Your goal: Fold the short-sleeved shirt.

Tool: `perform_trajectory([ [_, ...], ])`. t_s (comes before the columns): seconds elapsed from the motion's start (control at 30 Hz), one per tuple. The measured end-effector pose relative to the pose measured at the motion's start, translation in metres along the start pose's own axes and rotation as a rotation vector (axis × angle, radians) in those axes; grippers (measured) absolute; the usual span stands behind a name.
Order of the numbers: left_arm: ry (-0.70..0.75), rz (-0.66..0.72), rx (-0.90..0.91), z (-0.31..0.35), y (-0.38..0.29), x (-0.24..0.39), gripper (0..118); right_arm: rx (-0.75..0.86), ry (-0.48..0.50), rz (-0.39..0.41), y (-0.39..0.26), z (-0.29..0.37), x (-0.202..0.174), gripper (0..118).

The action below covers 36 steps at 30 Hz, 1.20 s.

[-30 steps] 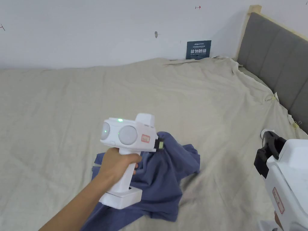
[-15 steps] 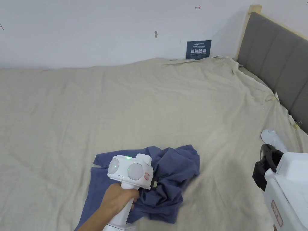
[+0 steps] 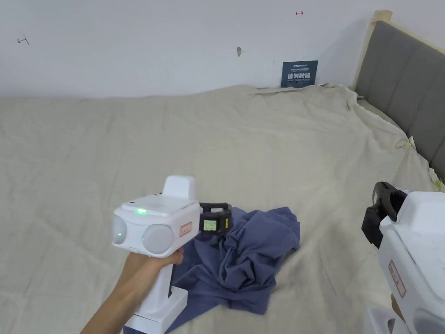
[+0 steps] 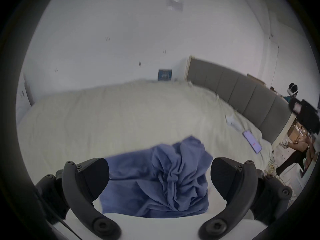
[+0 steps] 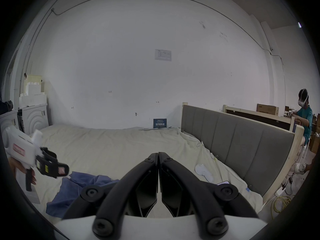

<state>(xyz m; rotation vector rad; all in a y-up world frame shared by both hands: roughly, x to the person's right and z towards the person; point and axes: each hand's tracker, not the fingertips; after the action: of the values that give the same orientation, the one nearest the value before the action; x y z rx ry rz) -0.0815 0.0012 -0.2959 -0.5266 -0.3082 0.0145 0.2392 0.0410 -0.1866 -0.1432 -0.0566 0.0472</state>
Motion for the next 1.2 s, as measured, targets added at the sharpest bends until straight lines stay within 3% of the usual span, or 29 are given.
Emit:
perform_trajectory([
  [0.27, 0.215, -0.027, 0.355, 0.071, -0.003, -0.021, 118, 0.049, 0.031, 0.004, 0.016, 0.000, -0.017, 0],
  [0.43, 0.368, -0.026, 0.467, 0.092, -0.022, -0.034, 115, 0.078, 0.049, -0.004, 0.016, -0.002, -0.020, 0],
  [0.5, 0.408, -0.035, 0.482, 0.096, -0.028, -0.037, 99, 0.084, 0.051, -0.007, 0.014, -0.002, -0.021, 0],
  [0.53, 0.410, -0.036, 0.498, 0.097, -0.032, -0.039, 84, 0.088, 0.051, -0.006, 0.014, -0.002, -0.023, 0],
  [0.6, 0.408, -0.032, 0.504, 0.099, -0.038, -0.043, 36, 0.089, 0.053, -0.001, 0.013, -0.003, -0.025, 0],
  [0.67, 0.389, -0.034, 0.481, 0.097, -0.040, -0.049, 4, 0.090, 0.056, -0.005, 0.012, -0.003, -0.027, 0],
  [1.0, 0.391, -0.012, 0.420, 0.091, -0.046, -0.055, 0, 0.081, 0.065, -0.008, 0.010, -0.003, -0.032, 0],
  [1.2, 0.303, 0.080, 0.154, 0.075, -0.053, -0.066, 0, 0.069, 0.070, -0.004, 0.009, -0.005, -0.034, 0],
])
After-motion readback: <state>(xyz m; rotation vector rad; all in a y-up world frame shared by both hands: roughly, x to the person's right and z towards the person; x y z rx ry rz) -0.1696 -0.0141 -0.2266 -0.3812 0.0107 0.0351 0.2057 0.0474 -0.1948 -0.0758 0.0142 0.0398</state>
